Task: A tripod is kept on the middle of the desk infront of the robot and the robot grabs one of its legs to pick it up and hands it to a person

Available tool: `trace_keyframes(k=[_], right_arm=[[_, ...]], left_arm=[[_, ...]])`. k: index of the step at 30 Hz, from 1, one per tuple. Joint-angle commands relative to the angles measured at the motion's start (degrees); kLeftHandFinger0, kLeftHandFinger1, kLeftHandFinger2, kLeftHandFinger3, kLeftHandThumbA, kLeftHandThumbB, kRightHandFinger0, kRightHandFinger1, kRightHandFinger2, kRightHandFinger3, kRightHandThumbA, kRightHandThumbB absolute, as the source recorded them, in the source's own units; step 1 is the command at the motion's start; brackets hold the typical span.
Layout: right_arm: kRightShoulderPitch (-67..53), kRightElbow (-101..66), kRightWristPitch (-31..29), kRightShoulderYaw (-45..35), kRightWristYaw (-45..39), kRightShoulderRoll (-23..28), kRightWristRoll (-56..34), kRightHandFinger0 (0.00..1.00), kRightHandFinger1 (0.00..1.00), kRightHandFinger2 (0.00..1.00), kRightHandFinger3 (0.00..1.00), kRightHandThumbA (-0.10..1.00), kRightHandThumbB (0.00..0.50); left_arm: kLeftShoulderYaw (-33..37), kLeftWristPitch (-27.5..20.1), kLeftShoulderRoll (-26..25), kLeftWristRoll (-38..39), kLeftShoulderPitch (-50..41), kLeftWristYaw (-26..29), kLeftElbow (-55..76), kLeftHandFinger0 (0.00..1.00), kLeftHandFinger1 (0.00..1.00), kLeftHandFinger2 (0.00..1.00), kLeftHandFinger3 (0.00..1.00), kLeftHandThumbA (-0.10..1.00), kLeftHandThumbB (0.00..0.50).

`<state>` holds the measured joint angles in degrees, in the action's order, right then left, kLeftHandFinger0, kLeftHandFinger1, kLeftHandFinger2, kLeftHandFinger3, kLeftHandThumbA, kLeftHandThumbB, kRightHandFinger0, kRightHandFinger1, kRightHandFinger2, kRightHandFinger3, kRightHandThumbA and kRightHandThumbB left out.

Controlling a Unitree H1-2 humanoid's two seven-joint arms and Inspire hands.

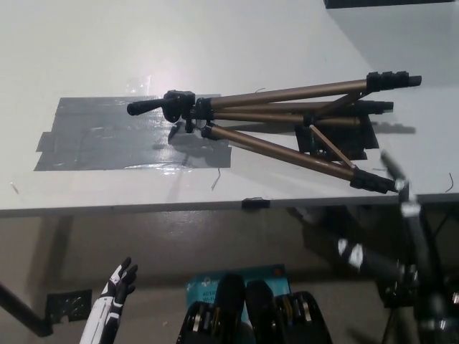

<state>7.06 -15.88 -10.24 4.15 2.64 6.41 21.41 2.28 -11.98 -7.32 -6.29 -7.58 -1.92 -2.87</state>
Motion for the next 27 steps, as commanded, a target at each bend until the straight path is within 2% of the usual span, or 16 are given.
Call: trace_keyframes(k=[1, 2, 4, 7, 9, 13, 21, 27], right_arm=[[13.0, -5.9, 9.6, 0.4, -6.0, 4.0, 16.9, 1.00, 1.00, 1.00, 1.00, 1.00, 0.422], [16.3, -4.7, 11.6, 1.5, -8.3, 5.2, 19.4, 1.00, 1.00, 1.00, 1.00, 1.00, 0.419], [22.5, 0.6, 11.9, 3.4, -8.6, 6.8, 23.9, 1.00, 1.00, 1.00, 1.00, 1.00, 0.419], [29.2, 8.0, 15.0, 6.4, -10.5, 7.8, 27.7, 1.00, 1.00, 1.00, 1.00, 1.00, 0.458], [31.4, 11.2, 15.5, 7.8, -10.6, 8.3, 28.3, 1.00, 1.00, 1.00, 1.00, 1.00, 0.446], [36.6, 17.8, 17.9, 11.2, -11.8, 9.1, 31.2, 1.00, 1.00, 1.00, 1.00, 1.00, 0.466], [44.8, 29.9, 21.4, 15.9, -11.3, 8.9, 32.4, 1.00, 1.00, 1.00, 1.00, 1.00, 0.465], [48.5, 39.1, 22.8, 19.5, -8.6, 7.6, 33.9, 1.00, 1.00, 1.00, 1.00, 1.00, 0.476]], left_arm=[[-0.3, -2.6, -0.7, -0.1, -0.7, 0.0, 2.8, 1.00, 1.00, 1.00, 1.00, 1.00, 0.054], [-0.2, -2.5, -0.7, -0.2, -1.2, 0.0, 3.0, 1.00, 1.00, 1.00, 1.00, 1.00, 0.058], [-0.2, -2.7, -0.9, -0.5, -0.7, 0.0, 2.7, 1.00, 1.00, 1.00, 1.00, 1.00, 0.055], [-0.4, -2.2, -1.0, -0.4, -0.9, 0.0, 2.9, 1.00, 1.00, 1.00, 1.00, 1.00, 0.064], [-0.4, -2.0, -1.0, -0.2, -1.1, -0.2, 3.2, 1.00, 1.00, 1.00, 1.00, 1.00, 0.063], [-0.3, -2.0, -1.1, -0.1, -0.9, -0.3, 3.2, 1.00, 1.00, 1.00, 1.00, 1.00, 0.070], [-0.1, -2.0, -1.3, -0.2, -0.2, -0.6, 2.9, 1.00, 1.00, 1.00, 1.00, 1.00, 0.063], [0.2, -2.8, -1.6, -0.7, -0.1, -0.5, 2.7, 1.00, 1.00, 1.00, 1.00, 1.00, 0.091]])
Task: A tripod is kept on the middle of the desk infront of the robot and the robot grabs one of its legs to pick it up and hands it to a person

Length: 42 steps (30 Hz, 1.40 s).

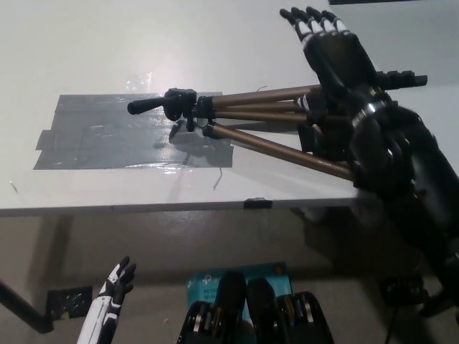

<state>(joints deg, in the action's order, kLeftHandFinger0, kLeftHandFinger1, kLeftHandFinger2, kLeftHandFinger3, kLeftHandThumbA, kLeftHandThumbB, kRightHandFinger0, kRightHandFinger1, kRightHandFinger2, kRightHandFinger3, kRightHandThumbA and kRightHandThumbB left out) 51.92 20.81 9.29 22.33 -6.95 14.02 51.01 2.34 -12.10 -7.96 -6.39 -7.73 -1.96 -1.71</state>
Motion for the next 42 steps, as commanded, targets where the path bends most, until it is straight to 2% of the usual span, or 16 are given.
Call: trace_keyframes(k=[1, 19, 21, 22, 23, 24, 25, 26, 27, 28, 29, 32, 33, 35, 38, 42], right_arm=[[4.2, 4.6, 3.3, 1.7, 2.1, -0.4, 4.1, 1.00, 1.00, 1.00, 1.00, 1.00, 0.475], [9.6, 23.1, -1.3, 4.3, 11.6, -2.5, 1.8, 1.00, 1.00, 1.00, 1.00, 1.00, 0.490], [9.6, 24.4, -3.1, 4.4, 18.9, -2.7, 2.6, 1.00, 1.00, 1.00, 1.00, 1.00, 0.406], [10.0, 27.7, -6.6, 4.3, 32.8, -3.4, 3.9, 1.00, 1.00, 1.00, 1.00, 0.81, 0.256], [10.5, 29.5, -8.1, 4.7, 39.3, -3.6, 4.7, 0.76, 0.72, 0.77, 0.89, 0.35, 0.270], [10.7, 30.2, -8.6, 4.9, 41.3, -3.6, 5.1, 0.76, 0.72, 0.77, 0.89, 0.35, 0.270], [11.4, 31.7, -10.0, 6.1, 47.7, -3.6, 6.6, 0.33, 0.39, 0.51, 0.57, -0.01, 0.291], [11.7, 32.3, -11.0, 6.4, 49.4, -3.6, 6.7, 0.01, 0.10, 0.33, 0.29, -0.10, 0.283], [12.0, 32.8, -11.8, 6.6, 50.3, -3.7, 6.6, 0.00, 0.03, 0.33, 0.20, -0.10, 0.271], [12.4, 33.2, -12.6, 6.9, 50.9, -3.7, 6.6, 0.00, 0.03, 0.42, 0.19, -0.10, 0.243], [12.7, 33.6, -13.4, 7.0, 51.6, -3.8, 6.4, 0.00, 0.05, 0.48, 0.22, -0.10, 0.250], [12.6, 33.9, -15.1, 7.3, 53.1, -3.8, 6.0, 0.00, 0.08, 0.53, 0.17, -0.10, 0.266], [12.6, 34.0, -15.4, 7.6, 53.5, -3.9, 6.1, 0.00, 0.09, 0.54, 0.31, -0.10, 0.304], [12.7, 34.0, -16.2, 7.7, 53.5, -3.9, 5.8, 0.00, 0.00, 0.35, 0.38, -0.10, 0.326], [12.6, 33.8, -17.3, 7.6, 52.8, -4.0, 4.8, 0.00, 0.00, 0.13, 0.47, -0.10, 0.367], [12.9, 34.4, -17.9, 7.9, 53.8, -4.0, 4.5, 0.00, 0.00, 0.09, 0.47, -0.10, 0.334]], left_arm=[[0.2, -2.8, -1.0, -0.6, 0.1, -0.5, 1.6, 1.00, 1.00, 1.00, 1.00, 1.00, 0.088], [0.4, -1.6, -1.4, 0.5, 1.2, -1.2, 2.3, 1.00, 1.00, 1.00, 1.00, 1.00, 0.092], [0.4, -1.3, -1.4, 0.7, 1.1, -1.3, 2.5, 1.00, 1.00, 1.00, 1.00, 1.00, 0.097], [0.5, -1.2, -1.5, 0.5, 1.1, -1.4, 2.7, 1.00, 1.00, 1.00, 1.00, 1.00, 0.090], [0.5, -1.4, -1.5, 0.5, 1.1, -1.4, 2.7, 1.00, 1.00, 1.00, 1.00, 1.00, 0.081], [0.5, -1.6, -1.5, 0.5, 1.1, -1.5, 2.6, 1.00, 1.00, 1.00, 1.00, 1.00, 0.081], [0.6, -1.6, -1.5, 0.6, 1.2, -1.5, 2.6, 1.00, 1.00, 1.00, 1.00, 1.00, 0.076], [0.6, -1.5, -1.5, 0.6, 1.2, -1.5, 2.7, 1.00, 1.00, 1.00, 1.00, 1.00, 0.077], [0.6, -1.6, -1.5, 0.5, 1.2, -1.5, 2.6, 1.00, 1.00, 1.00, 1.00, 1.00, 0.087], [0.5, -1.6, -1.5, 0.6, 1.3, -1.5, 2.6, 1.00, 1.00, 1.00, 1.00, 1.00, 0.092], [0.5, -1.2, -1.4, 1.0, 1.3, -1.7, 2.7, 1.00, 1.00, 1.00, 1.00, 1.00, 0.093], [0.5, -0.7, -1.2, 1.4, 1.4, -1.9, 2.9, 1.00, 1.00, 1.00, 1.00, 1.00, 0.096], [0.6, -0.9, -1.3, 1.2, 1.5, -1.8, 2.8, 0.98, 1.00, 1.00, 1.00, 1.00, 0.092], [0.6, -1.1, -1.3, 1.1, 1.6, -1.8, 2.8, 0.97, 1.00, 1.00, 1.00, 1.00, 0.092], [0.6, -1.3, -1.5, 1.1, 1.9, -2.0, 2.4, 0.94, 1.00, 1.00, 1.00, 1.00, 0.087], [0.8, -0.8, -1.8, 1.0, 1.8, -2.4, 3.0, 0.90, 0.99, 1.00, 1.00, 1.00, 0.082]])
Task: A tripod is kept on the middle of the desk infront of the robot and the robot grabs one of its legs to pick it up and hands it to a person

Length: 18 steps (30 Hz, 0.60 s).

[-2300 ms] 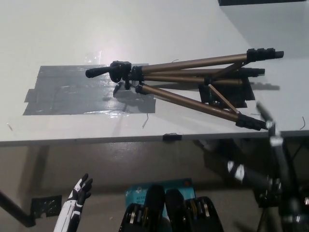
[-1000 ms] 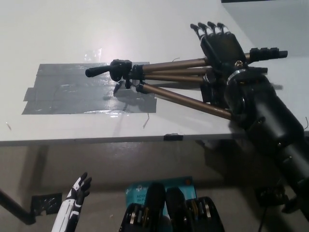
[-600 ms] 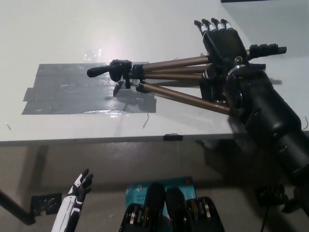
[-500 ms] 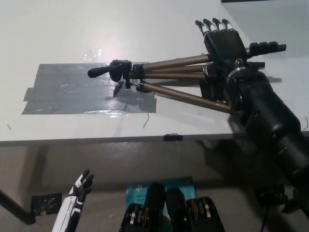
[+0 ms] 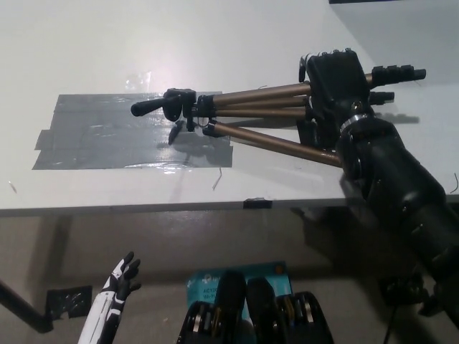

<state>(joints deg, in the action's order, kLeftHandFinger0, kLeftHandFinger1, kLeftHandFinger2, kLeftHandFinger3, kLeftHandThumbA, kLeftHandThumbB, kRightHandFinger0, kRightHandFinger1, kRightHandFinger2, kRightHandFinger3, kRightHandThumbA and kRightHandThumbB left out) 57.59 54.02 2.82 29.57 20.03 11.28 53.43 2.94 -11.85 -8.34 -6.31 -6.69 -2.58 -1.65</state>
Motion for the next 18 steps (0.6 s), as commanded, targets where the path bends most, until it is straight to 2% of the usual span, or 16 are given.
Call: trace_keyframes(k=[1, 2, 3, 4, 5, 6, 7, 8, 9, 10, 11, 12, 13, 14, 16, 18], right_arm=[[7.4, 1.4, -11.5, 0.9, 27.5, -1.2, 2.3, 0.00, 0.00, 0.08, 0.46, -0.10, 0.325], [7.5, 1.7, -12.0, 0.9, 28.2, -1.3, 2.1, 0.00, 0.00, 0.07, 0.46, -0.10, 0.323], [7.6, 1.9, -12.8, 0.6, 28.8, -1.4, 1.6, 0.00, 0.00, 0.07, 0.36, -0.10, 0.300], [7.6, 2.1, -13.0, 0.5, 29.0, -1.4, 1.4, 0.00, 0.00, 0.07, 0.35, -0.10, 0.294], [7.7, 2.2, -13.3, 0.5, 29.4, -1.4, 1.2, 0.00, 0.00, 0.10, 0.27, -0.10, 0.277], [7.8, 1.9, -13.5, 0.1, 29.3, -1.4, 0.8, 0.00, 0.00, 0.15, 0.20, -0.10, 0.250], [7.8, 0.9, -13.8, -0.6, 29.1, -1.3, 0.1, 0.00, 0.02, 0.29, 0.13, -0.10, 0.218], [7.7, -1.2, -14.3, -2.0, 28.2, -1.2, -1.2, 0.00, 0.07, 0.42, 0.10, -0.10, 0.217], [7.7, -1.7, -14.4, -2.3, 28.0, -1.2, -1.6, 0.00, 0.09, 0.47, 0.10, -0.10, 0.218], [7.9, -3.4, -14.6, -3.3, 27.0, -1.0, -2.4, 0.00, 0.16, 0.58, 0.14, -0.10, 0.214], [7.8, -4.6, -14.5, -3.7, 26.2, -0.9, -2.8, 0.00, 0.19, 0.63, 0.23, -0.10, 0.211], [7.7, -6.3, -14.2, -4.2, 25.1, -0.7, -3.1, 0.00, 0.26, 0.69, 0.45, -0.10, 0.194], [7.7, -7.6, -14.2, -4.6, 24.4, -0.6, -3.4, 0.00, 0.31, 0.73, 0.80, -0.10, 0.182], [8.0, -9.3, -14.3, -5.3, 24.0, -0.4, -3.7, 0.00, 0.35, 0.77, 1.00, -0.10, 0.178], [8.5, -10.9, -13.7, -5.8, 23.6, 0.0, -3.2, 0.00, 0.45, 0.82, 1.00, -0.10, 0.118], [8.5, -12.6, -13.5, -6.3, 22.6, 0.3, -2.8, 0.00, 0.44, 0.79, 1.00, -0.10, 0.140]], left_arm=[[0.2, -1.1, -1.5, 0.8, 0.8, -1.8, 3.0, 0.89, 0.98, 1.00, 1.00, 1.00, 0.078], [0.2, -0.8, -1.5, 1.1, 0.8, -1.9, 3.1, 0.88, 0.97, 1.00, 1.00, 1.00, 0.086], [0.2, -0.6, -1.5, 1.1, 0.8, -2.0, 3.1, 0.86, 0.95, 0.98, 1.00, 1.00, 0.089], [0.2, -0.6, -1.5, 1.1, 0.8, -2.0, 3.1, 0.86, 0.95, 0.98, 1.00, 1.00, 0.089], [0.2, -0.7, -1.5, 1.1, 0.8, -2.0, 3.1, 0.85, 0.94, 0.97, 1.00, 1.00, 0.083], [0.2, -0.6, -1.5, 0.9, 0.8, -1.9, 3.2, 0.84, 0.93, 0.96, 1.00, 1.00, 0.086], [0.3, -0.4, -1.5, 0.7, 0.9, -2.0, 3.4, 0.83, 0.92, 0.94, 1.00, 1.00, 0.083], [0.3, 0.1, -1.5, 0.6, 1.1, -2.0, 3.6, 0.83, 0.92, 0.94, 1.00, 1.00, 0.091], [0.3, 0.3, -1.5, 0.6, 1.1, -2.0, 3.7, 0.83, 0.92, 0.94, 1.00, 1.00, 0.091], [0.2, 0.4, -1.4, 0.6, 1.5, -2.0, 3.7, 0.83, 0.92, 0.95, 1.00, 1.00, 0.080], [0.2, 0.5, -1.4, 0.5, 1.5, -2.0, 3.6, 0.83, 0.92, 0.95, 1.00, 1.00, 0.065], [0.2, 0.5, -1.4, 0.6, 1.6, -2.0, 3.6, 0.84, 0.93, 0.95, 1.00, 1.00, 0.060], [0.2, 0.6, -1.5, 0.7, 1.7, -2.1, 3.6, 0.84, 0.93, 0.95, 1.00, 1.00, 0.071], [0.1, 0.9, -1.6, 1.0, 1.8, -2.4, 3.8, 0.84, 0.93, 0.95, 1.00, 1.00, 0.077], [0.0, 1.7, -1.7, 1.5, 2.1, -2.7, 4.1, 0.85, 0.94, 0.95, 1.00, 1.00, 0.082], [0.0, 1.5, -1.7, 1.5, 2.3, -2.9, 4.1, 0.85, 0.94, 0.95, 1.00, 1.00, 0.072]])
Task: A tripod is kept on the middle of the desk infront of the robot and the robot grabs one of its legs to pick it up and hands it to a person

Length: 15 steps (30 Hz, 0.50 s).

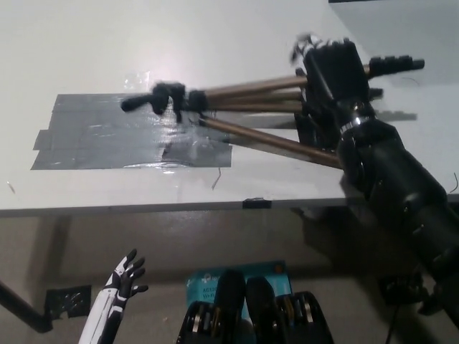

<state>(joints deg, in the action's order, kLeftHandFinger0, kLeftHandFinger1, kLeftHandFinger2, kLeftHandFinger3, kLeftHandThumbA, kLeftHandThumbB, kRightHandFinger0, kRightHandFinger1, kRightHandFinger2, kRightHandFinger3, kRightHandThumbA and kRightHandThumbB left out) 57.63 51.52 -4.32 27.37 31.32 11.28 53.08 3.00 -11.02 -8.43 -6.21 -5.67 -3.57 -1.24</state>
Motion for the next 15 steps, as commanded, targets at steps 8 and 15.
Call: trace_keyframes(k=[8, 15], right_arm=[[9.1, -11.1, -7.0, -3.5, 9.6, 1.0, -0.6, 0.00, 0.34, 0.75, 0.98, -0.10, 0.200], [10.4, -6.8, -7.0, -3.2, 9.4, 0.7, -0.8, 0.00, 0.34, 0.79, 0.92, -0.10, 0.237]], left_arm=[[0.0, 1.5, -1.8, 1.3, 1.9, -2.3, 4.0, 0.84, 0.94, 0.95, 1.00, 1.00, 0.109], [0.1, 3.0, -2.1, 0.3, 3.0, -2.4, 5.0, 0.84, 0.93, 0.95, 1.00, 1.00, 0.097]])
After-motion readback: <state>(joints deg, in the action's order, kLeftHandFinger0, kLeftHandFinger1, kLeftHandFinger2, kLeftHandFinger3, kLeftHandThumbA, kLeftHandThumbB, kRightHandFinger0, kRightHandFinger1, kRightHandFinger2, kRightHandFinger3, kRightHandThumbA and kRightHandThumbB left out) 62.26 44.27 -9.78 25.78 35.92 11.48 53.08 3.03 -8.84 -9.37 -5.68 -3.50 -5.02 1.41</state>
